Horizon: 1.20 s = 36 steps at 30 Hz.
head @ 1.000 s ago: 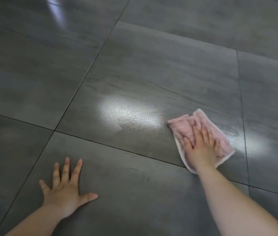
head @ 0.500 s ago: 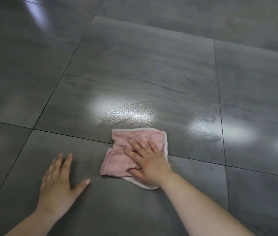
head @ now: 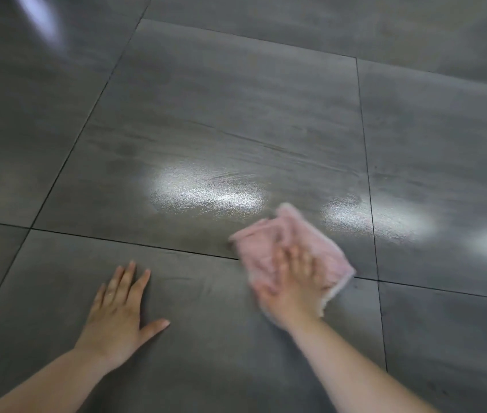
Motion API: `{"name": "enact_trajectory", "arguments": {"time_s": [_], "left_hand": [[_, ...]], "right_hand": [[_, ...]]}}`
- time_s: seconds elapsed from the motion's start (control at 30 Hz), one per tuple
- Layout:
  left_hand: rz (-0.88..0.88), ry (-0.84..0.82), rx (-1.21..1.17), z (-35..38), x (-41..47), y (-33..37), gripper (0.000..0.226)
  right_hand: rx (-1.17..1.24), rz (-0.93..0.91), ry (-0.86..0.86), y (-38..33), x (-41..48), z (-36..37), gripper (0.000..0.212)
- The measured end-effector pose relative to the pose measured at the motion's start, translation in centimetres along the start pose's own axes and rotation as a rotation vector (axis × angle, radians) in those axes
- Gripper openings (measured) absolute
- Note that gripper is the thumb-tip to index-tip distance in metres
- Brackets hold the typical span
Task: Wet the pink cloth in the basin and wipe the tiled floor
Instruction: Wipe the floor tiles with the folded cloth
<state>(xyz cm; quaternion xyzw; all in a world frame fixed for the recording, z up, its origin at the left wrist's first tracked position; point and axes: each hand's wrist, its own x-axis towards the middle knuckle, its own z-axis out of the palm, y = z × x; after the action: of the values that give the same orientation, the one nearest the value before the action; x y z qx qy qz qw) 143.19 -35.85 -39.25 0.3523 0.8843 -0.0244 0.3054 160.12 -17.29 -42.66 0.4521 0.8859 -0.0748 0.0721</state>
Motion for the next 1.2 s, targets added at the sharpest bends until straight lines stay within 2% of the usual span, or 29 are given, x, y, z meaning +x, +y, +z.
{"name": "enact_trajectory", "arguments": {"time_s": [0.07,0.1,0.13,0.17,0.2,0.27,0.37,0.43,0.47,0.53,0.67,0.73,0.8,0.83,0.9,1.0,1.07,1.13,1.17,1.2], "left_hand": [[0.014,0.013,-0.056,0.1,-0.1,-0.4,0.115],[0.018,0.035,-0.083,0.1,-0.1,-0.8,0.112],[0.006,0.067,-0.104,0.0,-0.1,-1.4,0.107],[-0.041,0.102,-0.113,-0.4,-0.1,-2.2,0.102],[-0.111,0.124,-0.116,-0.6,-0.1,-3.1,0.099],[-0.231,0.092,-0.09,-1.0,0.3,-4.9,0.106],[-0.245,0.001,-0.068,-0.7,0.9,-6.2,0.111],[-0.221,-0.048,-0.074,-0.9,1.2,-6.2,0.118],[-0.211,-0.062,-0.075,-0.9,1.2,-6.2,0.12],[-0.205,-0.075,-0.078,-1.0,1.2,-6.5,0.129],[-0.203,-0.132,-0.101,-1.6,1.2,-6.7,0.126],[-0.197,-0.137,-0.107,-1.6,1.2,-6.7,0.128],[-0.194,-0.137,-0.117,-1.7,1.2,-6.9,0.121],[-0.195,-0.143,-0.131,-1.9,1.0,-6.9,0.112],[-0.191,-0.168,-0.154,-2.2,0.9,-6.9,0.107],[-0.173,-0.176,-0.155,-2.0,1.1,-6.9,0.125],[-0.175,-0.175,-0.154,-1.9,1.2,-6.9,0.12],[-0.189,-0.18,-0.161,-1.8,1.2,-6.9,0.109],[-0.197,-0.182,-0.159,-1.7,1.3,-6.9,0.108],[-0.205,-0.183,-0.153,-1.5,1.3,-6.9,0.109]], "right_hand": [[-0.054,-0.329,-0.048,-1.9,-0.7,0.5,0.069],[-0.075,-0.423,-0.08,-1.8,-0.4,0.3,0.065],[-0.088,-0.462,-0.085,-0.8,0.3,0.3,0.062],[-0.114,-0.423,-0.045,0.4,1.0,0.0,0.06],[-0.104,-0.316,0.004,2.1,1.6,0.0,0.061],[0.086,0.082,0.05,5.2,2.7,-0.9,0.071],[0.385,0.591,0.132,5.7,4.9,-2.6,0.07],[0.404,0.738,0.101,3.5,6.5,-3.3,0.069],[0.38,0.728,0.069,2.0,7.1,-3.3,0.068],[0.298,0.533,0.036,-1.6,8.1,-2.6,0.068],[0.118,-0.13,-0.068,-10.5,7.5,-0.5,0.071],[0.074,-0.441,-0.055,-13.8,6.9,0.1,0.075],[0.058,-0.602,-0.051,-14.1,7.6,0.1,0.071],[0.042,-0.625,-0.044,-13.0,8.2,0.0,0.07],[0.035,-0.509,-0.015,-9.0,9.4,-0.8,0.073],[0.117,0.007,-0.027,-2.0,10.3,-2.8,0.066],[0.298,0.349,0.017,-0.6,10.2,-3.8,0.065],[0.399,0.647,0.075,-2.4,9.9,-3.4,0.067],[0.393,0.687,0.073,-4.2,9.4,-2.9,0.067],[0.366,0.617,0.069,-6.2,8.3,-2.0,0.067]]}}
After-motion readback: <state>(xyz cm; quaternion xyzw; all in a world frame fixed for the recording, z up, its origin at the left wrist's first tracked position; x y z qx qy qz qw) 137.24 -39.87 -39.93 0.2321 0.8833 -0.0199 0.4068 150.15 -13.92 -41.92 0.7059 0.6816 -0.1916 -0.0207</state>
